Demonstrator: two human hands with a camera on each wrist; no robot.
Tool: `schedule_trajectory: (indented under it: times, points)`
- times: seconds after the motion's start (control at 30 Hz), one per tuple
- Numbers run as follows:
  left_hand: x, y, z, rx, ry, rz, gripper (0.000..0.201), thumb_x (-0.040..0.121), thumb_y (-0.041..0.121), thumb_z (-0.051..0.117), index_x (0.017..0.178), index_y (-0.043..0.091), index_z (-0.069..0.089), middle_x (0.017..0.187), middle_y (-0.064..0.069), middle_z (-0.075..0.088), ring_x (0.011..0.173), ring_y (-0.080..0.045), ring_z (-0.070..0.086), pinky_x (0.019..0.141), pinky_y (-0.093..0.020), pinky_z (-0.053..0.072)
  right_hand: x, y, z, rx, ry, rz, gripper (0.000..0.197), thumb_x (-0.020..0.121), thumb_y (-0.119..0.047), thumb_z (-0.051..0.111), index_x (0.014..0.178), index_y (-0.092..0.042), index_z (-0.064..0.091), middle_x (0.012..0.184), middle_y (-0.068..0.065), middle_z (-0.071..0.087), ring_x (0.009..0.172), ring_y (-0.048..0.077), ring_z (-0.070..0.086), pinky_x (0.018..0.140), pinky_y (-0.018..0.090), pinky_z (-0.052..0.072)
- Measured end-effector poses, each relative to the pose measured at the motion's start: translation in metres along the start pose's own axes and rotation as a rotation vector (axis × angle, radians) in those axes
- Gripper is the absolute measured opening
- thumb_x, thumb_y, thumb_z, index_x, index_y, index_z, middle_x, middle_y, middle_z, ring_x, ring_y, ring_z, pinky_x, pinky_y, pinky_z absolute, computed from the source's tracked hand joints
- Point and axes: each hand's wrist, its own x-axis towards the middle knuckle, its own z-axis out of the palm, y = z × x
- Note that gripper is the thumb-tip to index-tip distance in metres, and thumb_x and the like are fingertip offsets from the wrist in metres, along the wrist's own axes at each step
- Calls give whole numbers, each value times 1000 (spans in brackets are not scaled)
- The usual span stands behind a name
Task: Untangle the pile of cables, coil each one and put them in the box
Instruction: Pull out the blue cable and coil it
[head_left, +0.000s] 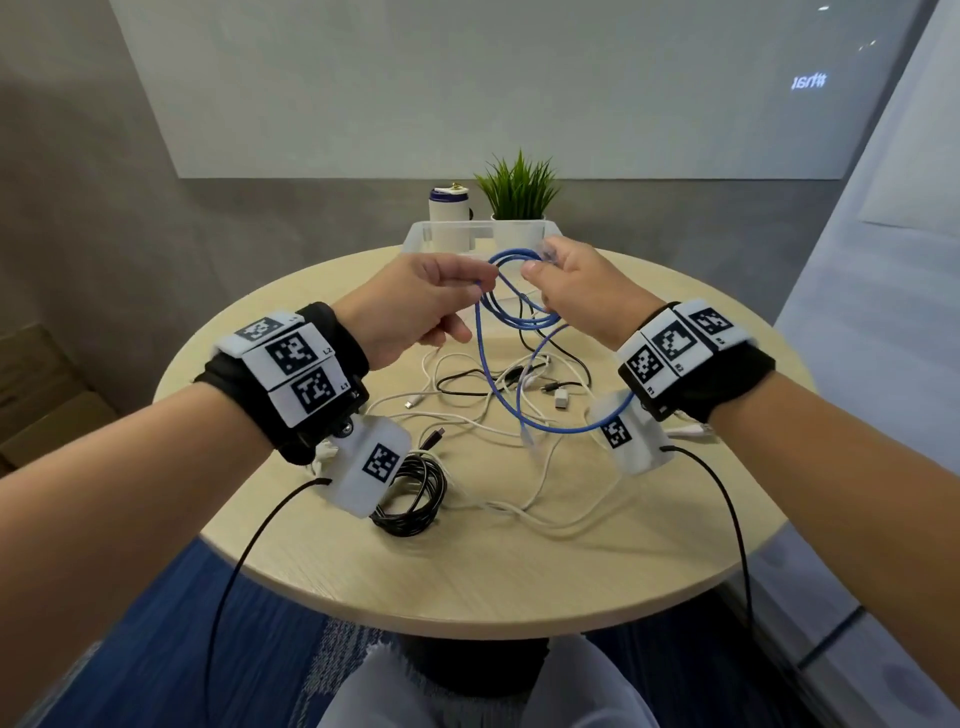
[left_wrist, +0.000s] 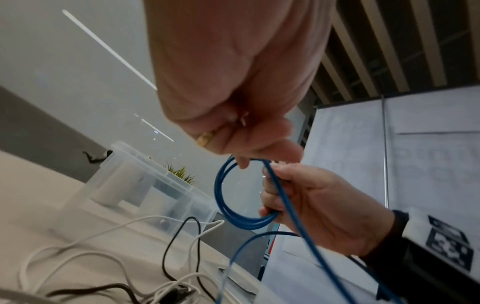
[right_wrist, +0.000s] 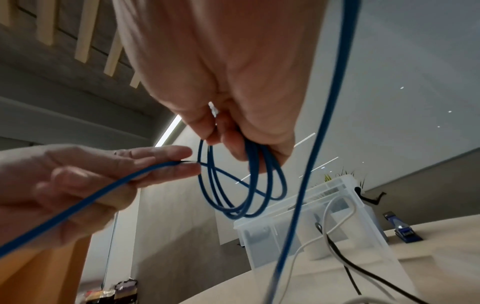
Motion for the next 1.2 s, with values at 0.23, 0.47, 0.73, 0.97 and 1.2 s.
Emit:
schedule_trajectory:
  times: [0.23, 0.47, 0.73, 0.97, 1.2]
  points:
    - [5, 0, 5, -46, 199, 126, 23, 81, 9, 72, 90, 15, 52, 79, -4, 69, 54, -4, 57, 49, -13, 41, -2, -9, 3, 320, -64, 59, 8, 99, -14, 42, 101, -13, 49, 65, -4, 37, 60, 10, 39, 80, 39, 46]
    - [6, -4, 10, -83, 138, 186, 27, 75, 1, 74, 99, 1, 62, 84, -7, 70, 71, -11, 66, 76, -23, 55, -5, -9, 2, 395, -135, -2, 11, 98, -25, 48, 89, -20, 50, 65, -3, 37, 60, 11, 38, 78, 37, 45]
    - [9, -3, 7, 385, 203, 365, 8, 88, 33, 65, 94, 36, 69, 90, 19, 44, 91, -6, 43, 86, -22, 38, -8, -6, -2, 215, -217, -55, 33, 73, -17, 72, 103, -17, 59, 67, -5, 48, 68, 16, 44, 74, 37, 46]
    - [14, -6, -1, 273, 297, 312, 25, 87, 19, 66, 103, 28, 50, 104, 11, 53, 93, -7, 47, 77, -22, 42, -9, -12, 0, 314, -147, 7, 24, 97, -3, 38, 83, -20, 49, 71, 3, 42, 63, 13, 45, 87, 43, 53]
    - [12, -13, 0, -123, -3, -166, 33, 90, 18, 60, 118, 28, 46, 107, -1, 62, 105, -15, 56, 97, -39, 34, -10, -17, -2, 721, -261, 19, 8, 74, -8, 46, 82, -12, 46, 64, 1, 42, 56, 14, 47, 76, 38, 56]
